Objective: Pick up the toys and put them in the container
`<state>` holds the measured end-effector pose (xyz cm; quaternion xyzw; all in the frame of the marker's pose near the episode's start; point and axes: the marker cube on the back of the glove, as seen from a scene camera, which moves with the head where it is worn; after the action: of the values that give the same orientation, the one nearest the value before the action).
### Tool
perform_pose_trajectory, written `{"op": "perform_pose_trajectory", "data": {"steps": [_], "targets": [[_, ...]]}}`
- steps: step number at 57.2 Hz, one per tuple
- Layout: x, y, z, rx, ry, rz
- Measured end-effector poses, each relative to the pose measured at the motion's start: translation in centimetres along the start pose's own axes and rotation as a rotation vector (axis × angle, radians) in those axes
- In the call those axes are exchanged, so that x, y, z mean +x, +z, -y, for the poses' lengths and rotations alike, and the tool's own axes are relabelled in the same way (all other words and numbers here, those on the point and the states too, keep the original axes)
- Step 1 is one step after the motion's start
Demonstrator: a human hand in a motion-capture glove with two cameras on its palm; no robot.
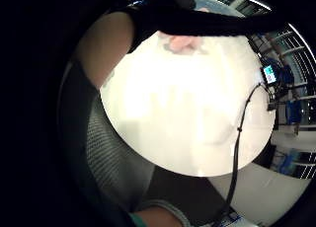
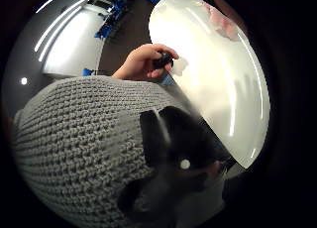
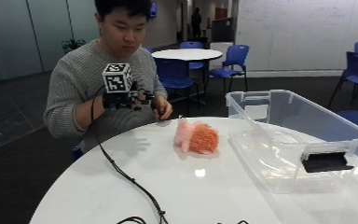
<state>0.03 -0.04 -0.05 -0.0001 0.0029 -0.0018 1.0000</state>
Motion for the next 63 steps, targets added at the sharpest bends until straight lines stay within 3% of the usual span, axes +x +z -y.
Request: {"op": "perform_pose_trajectory", "data": {"steps": [34, 53, 63], "targets": [[1.7, -1.4, 2.5, 0.021, 0.037, -0.060], [6.8, -4.3, 20.3, 0.074, 0.212, -0.102], [9.1, -3.2, 24.2, -0.002, 0.270, -0.123]]}}
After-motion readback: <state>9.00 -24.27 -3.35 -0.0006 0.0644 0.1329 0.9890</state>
